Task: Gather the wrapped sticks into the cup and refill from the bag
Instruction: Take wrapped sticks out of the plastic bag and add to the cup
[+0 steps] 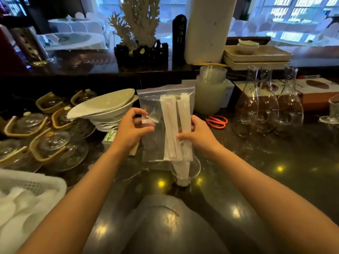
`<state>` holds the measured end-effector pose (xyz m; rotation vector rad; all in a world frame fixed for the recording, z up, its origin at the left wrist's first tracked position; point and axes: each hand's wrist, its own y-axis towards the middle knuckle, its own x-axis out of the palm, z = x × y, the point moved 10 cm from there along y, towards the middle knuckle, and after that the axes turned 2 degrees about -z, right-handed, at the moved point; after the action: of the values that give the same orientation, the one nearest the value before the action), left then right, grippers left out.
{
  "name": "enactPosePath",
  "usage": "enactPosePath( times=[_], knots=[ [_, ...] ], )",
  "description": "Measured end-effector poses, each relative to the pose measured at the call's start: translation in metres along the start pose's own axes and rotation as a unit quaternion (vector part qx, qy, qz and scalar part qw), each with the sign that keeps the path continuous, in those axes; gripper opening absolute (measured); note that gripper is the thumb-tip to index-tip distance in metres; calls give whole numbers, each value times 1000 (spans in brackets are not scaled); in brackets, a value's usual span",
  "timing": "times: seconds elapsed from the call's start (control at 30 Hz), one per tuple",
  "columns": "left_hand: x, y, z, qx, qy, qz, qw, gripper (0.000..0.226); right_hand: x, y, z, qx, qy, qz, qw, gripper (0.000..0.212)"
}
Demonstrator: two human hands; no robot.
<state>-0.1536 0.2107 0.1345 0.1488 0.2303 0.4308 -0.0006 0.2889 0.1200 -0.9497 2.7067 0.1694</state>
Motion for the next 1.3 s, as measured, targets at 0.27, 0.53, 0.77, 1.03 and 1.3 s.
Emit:
enactPosePath(
  times=[0.27, 0.53, 0.77, 1.03, 1.3],
  knots=[
    [-16, -71, -37, -67, -29, -20, 997, 73, 57, -61, 54, 56, -21, -76, 995, 49],
    [-4, -83, -42, -87, 103, -133, 982, 8, 76, -93, 94, 93, -62, -108, 988, 28],
    [23, -91, -32, -94, 222, -262, 934, 21, 78, -98, 100, 98, -89, -108, 985, 29],
    [32, -105, -9, -82, 204, -284, 933, 22, 61, -101, 80, 83, -131, -89, 984, 48],
    [37, -117, -2, -70, 91, -209, 971, 18, 70, -109, 18, 70, 63, -108, 990, 16]
  ],
)
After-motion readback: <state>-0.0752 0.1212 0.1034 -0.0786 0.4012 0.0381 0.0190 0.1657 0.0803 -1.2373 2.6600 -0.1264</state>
